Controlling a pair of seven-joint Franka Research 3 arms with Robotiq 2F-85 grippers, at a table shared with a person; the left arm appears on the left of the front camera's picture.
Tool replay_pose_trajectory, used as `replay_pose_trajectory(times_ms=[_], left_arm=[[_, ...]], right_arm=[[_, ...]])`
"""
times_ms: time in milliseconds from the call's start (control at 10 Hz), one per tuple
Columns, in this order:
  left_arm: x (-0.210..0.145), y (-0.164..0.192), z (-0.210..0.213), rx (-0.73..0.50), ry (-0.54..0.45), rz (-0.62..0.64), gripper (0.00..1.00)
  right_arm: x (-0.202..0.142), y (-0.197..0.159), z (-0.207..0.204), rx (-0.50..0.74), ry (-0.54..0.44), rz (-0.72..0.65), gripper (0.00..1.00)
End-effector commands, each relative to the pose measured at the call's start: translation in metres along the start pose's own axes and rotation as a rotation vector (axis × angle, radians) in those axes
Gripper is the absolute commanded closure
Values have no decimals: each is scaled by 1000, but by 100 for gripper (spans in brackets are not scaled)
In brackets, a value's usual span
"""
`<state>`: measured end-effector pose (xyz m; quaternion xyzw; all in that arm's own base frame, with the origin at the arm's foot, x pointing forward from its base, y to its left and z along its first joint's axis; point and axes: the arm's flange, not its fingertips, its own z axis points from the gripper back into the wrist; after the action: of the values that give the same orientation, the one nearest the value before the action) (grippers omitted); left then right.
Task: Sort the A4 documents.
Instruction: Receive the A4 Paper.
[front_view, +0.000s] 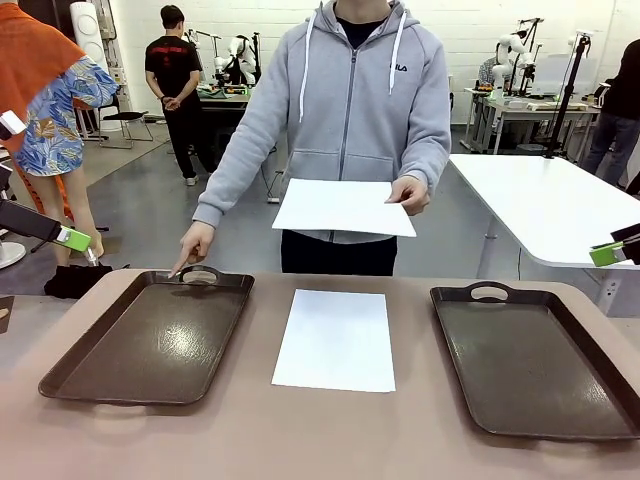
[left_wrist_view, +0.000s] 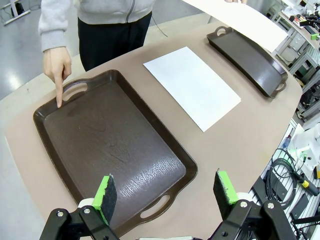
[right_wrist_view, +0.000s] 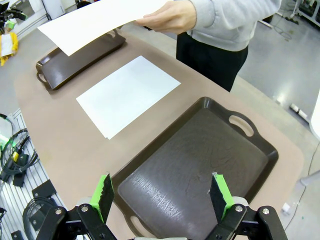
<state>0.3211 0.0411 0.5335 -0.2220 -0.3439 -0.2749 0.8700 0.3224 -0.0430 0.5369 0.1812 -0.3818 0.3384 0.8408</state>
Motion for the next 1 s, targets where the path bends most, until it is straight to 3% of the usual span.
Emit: replay_pose_trajectory(times_ms=[0, 100, 300, 900], left_arm=[[0, 0, 1, -11, -10, -2, 0], [0, 0, 0, 0, 0, 0, 0], [20, 11, -32, -45, -46, 206, 0], [120, 35, -144, -274, 110, 548, 0]], right_arm=[[-1, -1, -3, 17, -6, 2, 0], [-1, -1, -3, 17, -6, 2, 0], [-1, -1, -3, 17, -6, 2, 0], [-1, -1, -3, 17, -6, 2, 0]])
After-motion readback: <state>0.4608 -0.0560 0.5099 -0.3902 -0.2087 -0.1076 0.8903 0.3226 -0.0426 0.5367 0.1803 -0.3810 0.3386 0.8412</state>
